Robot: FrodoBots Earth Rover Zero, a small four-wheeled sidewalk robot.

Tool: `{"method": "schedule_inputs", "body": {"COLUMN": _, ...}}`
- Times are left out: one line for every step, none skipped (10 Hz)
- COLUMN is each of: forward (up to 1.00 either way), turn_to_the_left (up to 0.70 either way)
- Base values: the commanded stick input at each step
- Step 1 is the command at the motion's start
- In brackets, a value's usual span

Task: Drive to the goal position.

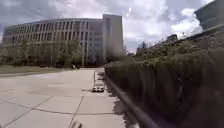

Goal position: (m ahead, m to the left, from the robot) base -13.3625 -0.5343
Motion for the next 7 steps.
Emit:
{"method": "schedule_inputs", "body": {"forward": 0.06, "turn_to_the_left": 0.0}}
{"method": "schedule_inputs", "body": {"forward": 0.06, "turn_to_the_left": 0.0}}
{"method": "schedule_inputs", "body": {"forward": 0.06, "turn_to_the_left": 0.0}}
{"method": "schedule_inputs", "body": {"forward": 0.06, "turn_to_the_left": 0.0}}
{"method": "schedule_inputs", "body": {"forward": 0.06, "turn_to_the_left": 0.0}}
{"method": "schedule_inputs", "body": {"forward": 0.05, "turn_to_the_left": 0.0}}
{"method": "schedule_inputs", "body": {"forward": 0.06, "turn_to_the_left": 0.0}}
